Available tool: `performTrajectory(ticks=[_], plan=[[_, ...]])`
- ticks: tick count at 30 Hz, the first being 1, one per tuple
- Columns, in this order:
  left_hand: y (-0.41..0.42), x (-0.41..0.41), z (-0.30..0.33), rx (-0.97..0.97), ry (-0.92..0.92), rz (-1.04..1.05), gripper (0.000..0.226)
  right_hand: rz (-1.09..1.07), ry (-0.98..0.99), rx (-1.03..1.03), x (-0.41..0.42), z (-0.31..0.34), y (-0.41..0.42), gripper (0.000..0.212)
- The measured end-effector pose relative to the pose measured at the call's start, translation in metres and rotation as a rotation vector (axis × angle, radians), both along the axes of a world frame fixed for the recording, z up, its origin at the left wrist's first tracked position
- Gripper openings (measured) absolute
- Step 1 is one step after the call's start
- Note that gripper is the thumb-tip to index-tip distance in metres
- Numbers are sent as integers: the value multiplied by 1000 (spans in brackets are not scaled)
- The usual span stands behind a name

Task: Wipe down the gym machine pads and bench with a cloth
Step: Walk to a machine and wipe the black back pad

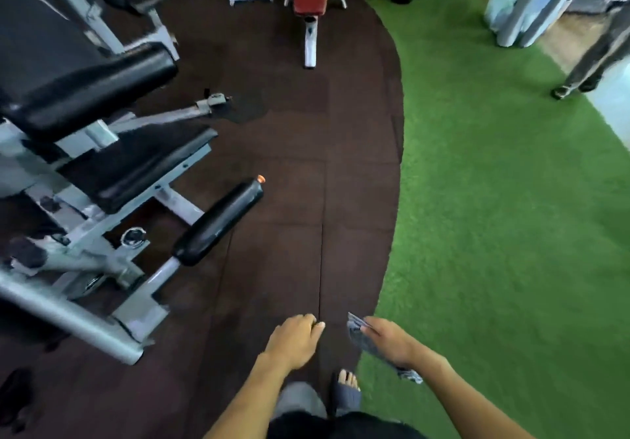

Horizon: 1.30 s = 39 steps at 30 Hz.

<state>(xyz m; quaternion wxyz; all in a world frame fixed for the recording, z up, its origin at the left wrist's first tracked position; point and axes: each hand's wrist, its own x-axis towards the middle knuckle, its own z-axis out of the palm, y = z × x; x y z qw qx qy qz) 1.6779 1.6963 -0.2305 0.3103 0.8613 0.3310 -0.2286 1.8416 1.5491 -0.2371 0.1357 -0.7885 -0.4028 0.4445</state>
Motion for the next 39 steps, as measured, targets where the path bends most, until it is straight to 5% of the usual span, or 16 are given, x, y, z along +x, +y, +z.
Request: performTrajectory(ticks=[24, 32, 39], plan=[[652, 403, 1, 10, -59, 379, 43, 272, -46, 28, 439, 36, 722, 23], [845, 451, -21, -5, -76, 717, 43, 584, -26, 17, 498, 25, 988, 17], [966, 421, -19, -4, -43, 1073, 45, 932, 10, -30, 444, 23, 1185, 17]])
